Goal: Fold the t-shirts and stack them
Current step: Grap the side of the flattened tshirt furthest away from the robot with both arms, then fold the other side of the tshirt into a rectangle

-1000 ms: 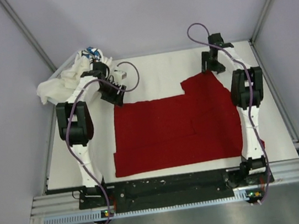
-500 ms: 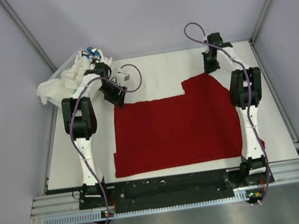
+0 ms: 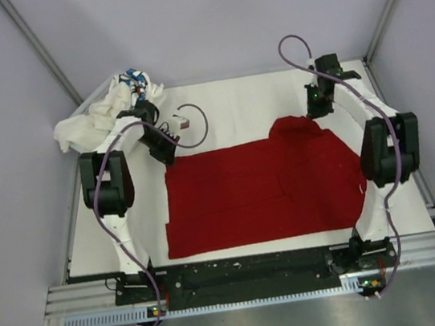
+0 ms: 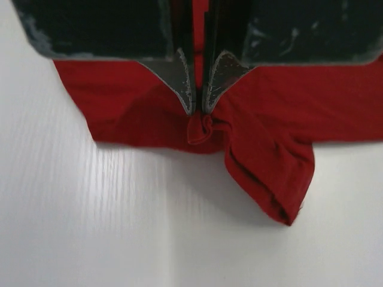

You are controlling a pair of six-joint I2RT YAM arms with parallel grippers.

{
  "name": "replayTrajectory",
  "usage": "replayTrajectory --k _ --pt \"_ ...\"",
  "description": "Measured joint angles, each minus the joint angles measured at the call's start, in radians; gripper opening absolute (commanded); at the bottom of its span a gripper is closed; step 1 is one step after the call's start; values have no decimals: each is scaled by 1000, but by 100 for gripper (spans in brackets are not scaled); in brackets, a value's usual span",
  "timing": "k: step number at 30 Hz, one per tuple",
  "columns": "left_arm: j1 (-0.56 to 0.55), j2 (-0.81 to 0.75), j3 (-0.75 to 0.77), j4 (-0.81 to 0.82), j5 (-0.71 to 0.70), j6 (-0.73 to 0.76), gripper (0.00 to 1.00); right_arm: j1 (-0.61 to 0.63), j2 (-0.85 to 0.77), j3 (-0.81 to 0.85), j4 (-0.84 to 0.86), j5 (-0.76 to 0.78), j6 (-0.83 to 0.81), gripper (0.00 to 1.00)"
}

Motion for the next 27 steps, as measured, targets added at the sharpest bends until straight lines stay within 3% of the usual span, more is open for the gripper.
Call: replayTrajectory --k 7,14,20,27 --pt "-14 -309 -214 39 11 93 0 -2 -612 -441 57 86 59 0" --pt "-24 -476 -396 36 12 165 0 -42 -1003 -752 7 161 82 0" --pt "-42 -584 -515 33 15 213 0 -53 -1060 -772 -19 130 45 0" --pt "-49 -595 -589 27 20 242 0 -53 -933 -646 -179 153 40 0"
